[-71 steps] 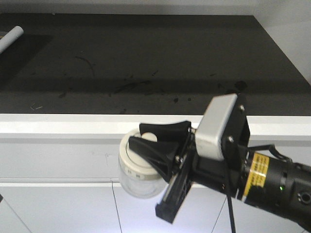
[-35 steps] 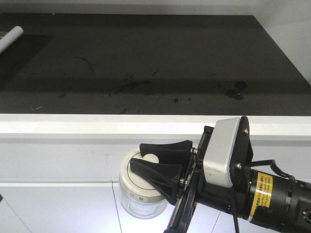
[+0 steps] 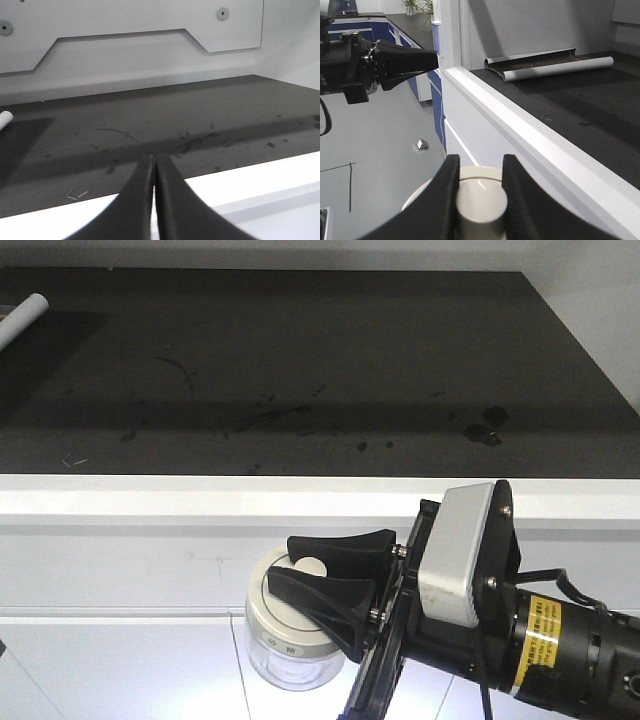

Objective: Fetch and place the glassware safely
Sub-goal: 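Hold the jar in the right gripper while the base turns away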

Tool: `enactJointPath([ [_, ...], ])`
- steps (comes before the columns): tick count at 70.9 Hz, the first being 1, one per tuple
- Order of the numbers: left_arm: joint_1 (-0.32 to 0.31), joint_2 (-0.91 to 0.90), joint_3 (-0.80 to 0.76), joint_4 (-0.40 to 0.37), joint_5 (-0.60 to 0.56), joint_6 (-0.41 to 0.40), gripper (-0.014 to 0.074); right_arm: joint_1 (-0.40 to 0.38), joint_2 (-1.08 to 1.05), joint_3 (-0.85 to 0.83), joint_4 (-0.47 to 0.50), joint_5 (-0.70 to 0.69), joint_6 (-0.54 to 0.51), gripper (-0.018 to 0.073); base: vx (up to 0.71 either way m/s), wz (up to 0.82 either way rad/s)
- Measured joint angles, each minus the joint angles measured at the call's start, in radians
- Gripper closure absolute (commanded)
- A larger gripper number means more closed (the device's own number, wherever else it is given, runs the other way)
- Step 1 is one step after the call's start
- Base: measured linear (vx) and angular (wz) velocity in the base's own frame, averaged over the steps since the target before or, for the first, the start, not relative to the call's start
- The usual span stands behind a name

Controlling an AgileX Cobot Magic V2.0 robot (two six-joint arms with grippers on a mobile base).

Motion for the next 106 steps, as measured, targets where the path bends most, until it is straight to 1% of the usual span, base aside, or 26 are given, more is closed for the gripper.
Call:
enactJointPath([
  [54,0.0,0.0,0.0,0.0,0.001,0.0,0.0603,0.0,0.0,0.0,0.0,0.0,0.0,0.0563,-0.01,0.04],
  [77,0.0,0.0,0.0,0.0,0.001,0.0,0.0603,0.0,0.0,0.0,0.0,0.0,0.0,0.0563,-0.07,0.3],
  [106,0.0,0.0,0.0,0.0,0.001,0.0,0.0603,0.0,0.0,0.0,0.0,0.0,0.0,0.0563,-0.08,0.47],
])
